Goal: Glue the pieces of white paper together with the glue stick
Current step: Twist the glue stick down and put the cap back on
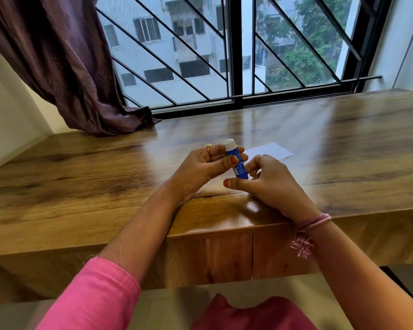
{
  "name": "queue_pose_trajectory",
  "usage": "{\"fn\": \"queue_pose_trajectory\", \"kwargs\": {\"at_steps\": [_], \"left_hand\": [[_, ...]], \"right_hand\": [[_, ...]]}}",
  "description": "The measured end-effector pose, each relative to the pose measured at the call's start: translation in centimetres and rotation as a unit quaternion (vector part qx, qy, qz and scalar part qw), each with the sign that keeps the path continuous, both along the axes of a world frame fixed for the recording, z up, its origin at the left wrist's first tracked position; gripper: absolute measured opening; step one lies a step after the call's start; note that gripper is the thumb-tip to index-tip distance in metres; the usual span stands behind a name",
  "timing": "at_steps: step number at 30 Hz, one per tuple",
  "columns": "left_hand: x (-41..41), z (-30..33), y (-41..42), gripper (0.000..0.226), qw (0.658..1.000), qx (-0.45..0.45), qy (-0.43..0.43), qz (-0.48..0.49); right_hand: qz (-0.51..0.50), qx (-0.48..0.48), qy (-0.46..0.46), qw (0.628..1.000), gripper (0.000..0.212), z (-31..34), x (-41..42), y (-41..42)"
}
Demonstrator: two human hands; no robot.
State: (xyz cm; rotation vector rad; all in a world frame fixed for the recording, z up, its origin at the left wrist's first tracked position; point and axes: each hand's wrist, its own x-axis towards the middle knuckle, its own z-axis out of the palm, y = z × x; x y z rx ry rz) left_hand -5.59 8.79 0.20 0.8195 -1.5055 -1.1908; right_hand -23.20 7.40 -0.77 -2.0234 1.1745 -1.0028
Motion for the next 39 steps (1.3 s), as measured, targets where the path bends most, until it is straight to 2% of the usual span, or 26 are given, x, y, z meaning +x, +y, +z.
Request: {"fn": "queue_pose_trajectory", "kwargs": {"at_steps": [2, 6, 9, 13, 16, 20, 24, 27, 30, 34, 39], "left_hand": [[0.1, 0.0, 0.0, 0.028, 1.0, 0.002, 0.003, 0.002], [0.2, -0.1, 0.0, 0.03, 1.0, 0.003, -0.01, 0.008], [0.2, -0.2, 0.0, 0.028, 1.0, 0.003, -0.023, 0.011], [0.0, -0.2, 0.0, 0.029, 1.0, -0.005, -0.021, 0.009], [0.1, -0.1, 0.0, 0.028, 1.0, 0.002, -0.008, 0.01], [0.2, -0.2, 0.0, 0.028, 1.0, 0.004, -0.013, 0.012], [-0.1, -0.1, 0.1, 0.03, 1.0, 0.004, -0.024, 0.01], [-0.2, -0.1, 0.1, 0.034, 1.0, 0.002, -0.024, 0.015], [-0.1, 0.0, 0.1, 0.032, 1.0, 0.005, -0.014, 0.017], [0.1, 0.0, 0.2, 0.032, 1.0, 0.008, -0.02, 0.017], [-0.1, -0.1, 0.2, 0.03, 0.999, 0.01, -0.034, 0.022]], "right_hand": [[0.036, 0.03, 0.016, 0.999, 0.037, 0.1, -0.3, 0.0], [0.118, 0.097, -0.033, 0.988, 0.016, 0.4, -1.4, -0.1], [0.07, 0.094, -0.052, 0.992, 0.019, 0.3, -1.1, -0.3], [-0.013, 0.038, -0.016, 0.999, 0.037, 0.0, -0.4, -0.2], [0.022, 0.042, -0.006, 0.999, 0.036, 0.1, -0.5, -0.2], [0.1, 0.081, -0.034, 0.991, 0.019, 0.2, -0.9, -0.1], [0.038, 0.075, -0.031, 0.996, 0.026, 0.1, -0.7, -0.2], [0.002, 0.037, -0.02, 0.999, 0.033, 0.0, -0.4, -0.1], [0.017, 0.043, -0.016, 0.999, 0.035, 0.1, -0.4, 0.0], [0.087, 0.091, -0.026, 0.992, 0.025, 0.3, -0.8, 0.0], [0.024, 0.064, -0.014, 0.998, 0.031, 0.1, -0.5, -0.1]]}}
